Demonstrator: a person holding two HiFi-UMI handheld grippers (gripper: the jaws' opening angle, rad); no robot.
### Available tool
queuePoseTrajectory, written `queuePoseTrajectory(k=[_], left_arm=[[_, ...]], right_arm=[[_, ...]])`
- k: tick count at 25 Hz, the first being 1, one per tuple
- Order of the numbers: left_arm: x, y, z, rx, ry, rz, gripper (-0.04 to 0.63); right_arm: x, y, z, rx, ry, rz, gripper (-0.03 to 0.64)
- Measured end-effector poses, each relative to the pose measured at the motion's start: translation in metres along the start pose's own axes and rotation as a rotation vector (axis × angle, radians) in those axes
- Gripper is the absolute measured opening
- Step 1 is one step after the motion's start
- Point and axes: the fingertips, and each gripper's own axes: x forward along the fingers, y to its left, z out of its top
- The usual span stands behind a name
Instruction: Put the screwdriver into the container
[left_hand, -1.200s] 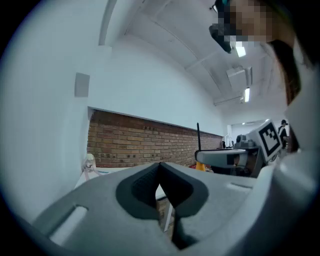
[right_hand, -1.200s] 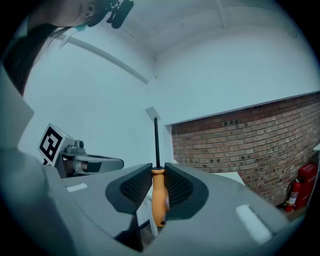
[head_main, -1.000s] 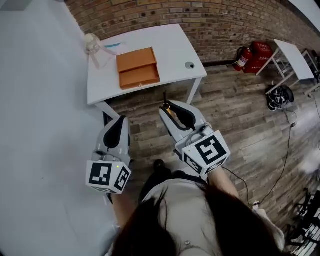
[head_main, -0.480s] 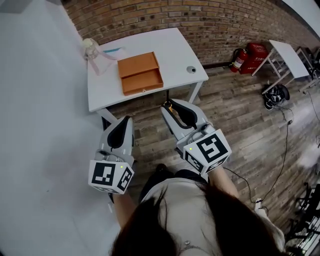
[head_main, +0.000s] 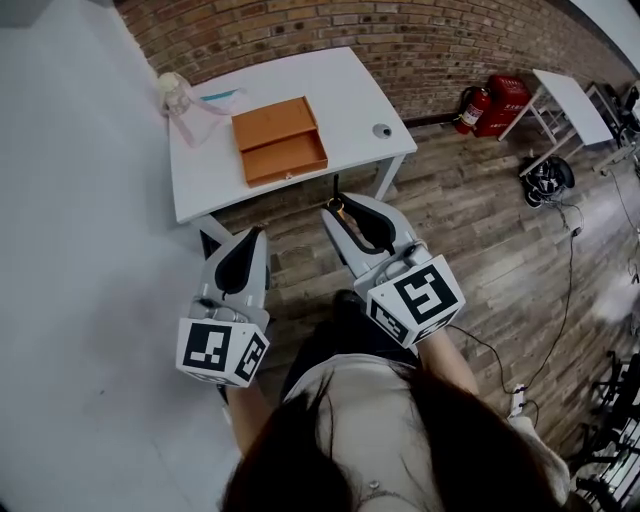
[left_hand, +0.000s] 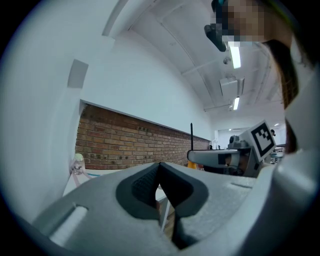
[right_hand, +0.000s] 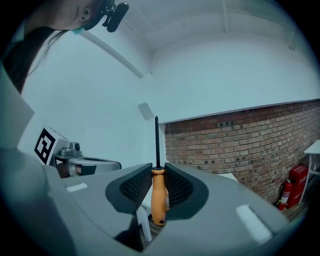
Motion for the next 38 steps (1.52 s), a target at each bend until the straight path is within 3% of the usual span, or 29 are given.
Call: queuePoseTrajectory(k=[13,38], left_arm=[[0.047,0.031,0.002,0.005,-0.003,-0.001,0.002],[0.124,0.105,0.003,-0.004,0.013,0.089,0.002]], right_arm=[[0.05,-0.034,-0.003,-0.003,-0.005,0.015,0.081],[0.159,-0.104,-0.033,-0.041,0.08,0.093,0.081]])
